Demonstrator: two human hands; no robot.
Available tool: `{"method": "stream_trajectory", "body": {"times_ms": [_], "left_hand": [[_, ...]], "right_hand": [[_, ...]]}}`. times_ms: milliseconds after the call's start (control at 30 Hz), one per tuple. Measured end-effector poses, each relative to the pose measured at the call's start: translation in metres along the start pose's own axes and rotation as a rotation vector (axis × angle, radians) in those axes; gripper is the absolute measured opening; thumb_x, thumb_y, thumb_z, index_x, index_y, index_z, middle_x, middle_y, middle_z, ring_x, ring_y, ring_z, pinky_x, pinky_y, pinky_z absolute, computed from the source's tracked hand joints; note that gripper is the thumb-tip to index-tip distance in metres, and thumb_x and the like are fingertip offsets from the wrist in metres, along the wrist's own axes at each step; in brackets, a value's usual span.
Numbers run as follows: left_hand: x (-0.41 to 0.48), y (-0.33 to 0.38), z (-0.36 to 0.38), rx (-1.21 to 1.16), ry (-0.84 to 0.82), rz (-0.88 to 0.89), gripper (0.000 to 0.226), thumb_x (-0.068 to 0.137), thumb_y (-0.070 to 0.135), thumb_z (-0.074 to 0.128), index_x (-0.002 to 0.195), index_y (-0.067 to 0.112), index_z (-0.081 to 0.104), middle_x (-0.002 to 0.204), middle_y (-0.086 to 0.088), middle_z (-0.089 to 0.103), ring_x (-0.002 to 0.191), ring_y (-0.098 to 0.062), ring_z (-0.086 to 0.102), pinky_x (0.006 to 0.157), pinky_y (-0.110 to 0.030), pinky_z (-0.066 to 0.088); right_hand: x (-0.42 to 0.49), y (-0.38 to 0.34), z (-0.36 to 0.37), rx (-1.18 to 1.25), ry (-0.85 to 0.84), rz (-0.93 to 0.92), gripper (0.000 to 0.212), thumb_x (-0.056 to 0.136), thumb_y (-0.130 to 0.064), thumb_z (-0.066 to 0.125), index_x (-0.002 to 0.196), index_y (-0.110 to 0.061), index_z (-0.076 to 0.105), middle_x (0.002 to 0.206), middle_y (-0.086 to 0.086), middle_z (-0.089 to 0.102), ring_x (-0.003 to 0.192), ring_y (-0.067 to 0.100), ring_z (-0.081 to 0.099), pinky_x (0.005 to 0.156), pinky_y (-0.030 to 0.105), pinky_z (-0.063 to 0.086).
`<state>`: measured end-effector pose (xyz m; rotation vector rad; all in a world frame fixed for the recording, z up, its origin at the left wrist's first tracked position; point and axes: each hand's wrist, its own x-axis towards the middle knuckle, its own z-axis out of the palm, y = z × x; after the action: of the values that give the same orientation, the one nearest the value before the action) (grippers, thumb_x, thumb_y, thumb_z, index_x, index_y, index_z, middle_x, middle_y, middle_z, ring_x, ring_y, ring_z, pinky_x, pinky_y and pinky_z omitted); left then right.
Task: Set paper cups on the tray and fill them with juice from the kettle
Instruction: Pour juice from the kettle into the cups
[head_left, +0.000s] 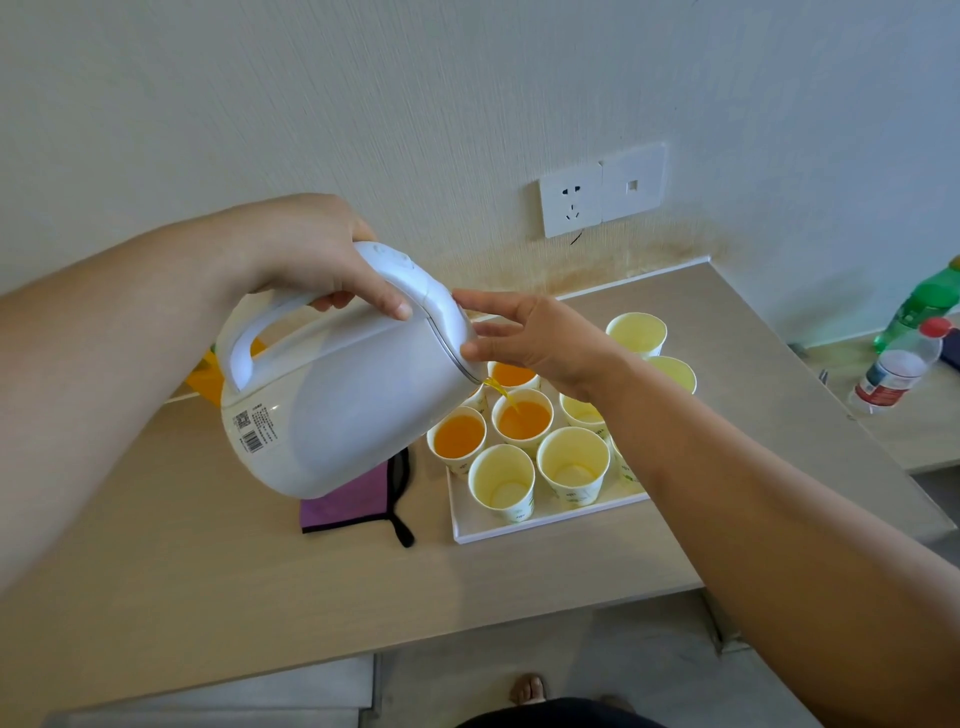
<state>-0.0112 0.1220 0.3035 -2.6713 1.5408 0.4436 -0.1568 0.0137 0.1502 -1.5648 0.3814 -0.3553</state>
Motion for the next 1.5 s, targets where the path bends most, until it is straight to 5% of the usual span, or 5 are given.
{"method": "stream_trajectory", "body": {"times_ms": [500,833,1033,1167,1500], "left_hand": [[0.012,-0.002,0.010,-0.022,-0.017,-0.002,0.038,0.066,0.044,0.081,0.065,0.012,0.060,0.043,0.005,0.054,0.051,-0.017,0.050,0.055,-0.028,0.034],[0.018,-0.011,0.023,-0.145,-0.034,-0.005,0.034,0.065,0.042,0.083,0.065,0.017,0.060,0.041,0.008,0.054,0.048,-0.014,0.051,0.057,-0.026,0.039],[0.006,-0.029,0.023,-0.302,-0.068,-0.037,0.049,0.048,0.055,0.084,0.061,0.017,0.058,0.047,0.003,0.054,0.053,-0.017,0.049,0.058,-0.028,0.039],[-0.008,-0.045,0.024,-0.464,-0.065,-0.025,0.062,0.028,0.061,0.083,0.060,0.015,0.056,0.055,-0.007,0.053,0.053,-0.018,0.047,0.055,-0.028,0.037],[-0.033,-0.066,0.050,-0.638,-0.046,-0.051,0.079,0.009,0.065,0.086,0.064,0.015,0.062,0.051,-0.001,0.050,0.046,-0.013,0.044,0.046,-0.022,0.039]], "right_hand": [[0.000,0.009,-0.002,-0.001,0.000,0.045,0.055,0.081,-0.015,0.074,0.130,-0.035,0.056,0.116,-0.003,0.069,0.118,0.012,0.059,0.110,0.043,0.037],[0.000,0.016,-0.007,0.017,-0.015,0.061,0.056,0.082,-0.009,0.071,0.133,-0.024,0.055,0.116,0.000,0.069,0.110,0.003,0.062,0.085,0.008,0.047],[-0.001,-0.011,-0.009,-0.184,-0.015,0.014,0.045,0.084,-0.018,0.071,0.125,-0.030,0.058,0.096,-0.021,0.066,0.086,-0.012,0.062,0.075,0.004,0.045],[-0.001,-0.033,-0.006,-0.412,-0.026,-0.020,0.055,0.085,-0.033,0.069,0.137,-0.026,0.050,0.125,-0.012,0.057,0.113,0.005,0.055,0.098,0.023,0.042],[-0.005,-0.026,0.008,-0.540,-0.181,0.012,0.064,0.083,-0.034,0.071,0.141,-0.023,0.046,0.137,-0.010,0.053,0.118,0.006,0.054,0.094,0.022,0.041]]}}
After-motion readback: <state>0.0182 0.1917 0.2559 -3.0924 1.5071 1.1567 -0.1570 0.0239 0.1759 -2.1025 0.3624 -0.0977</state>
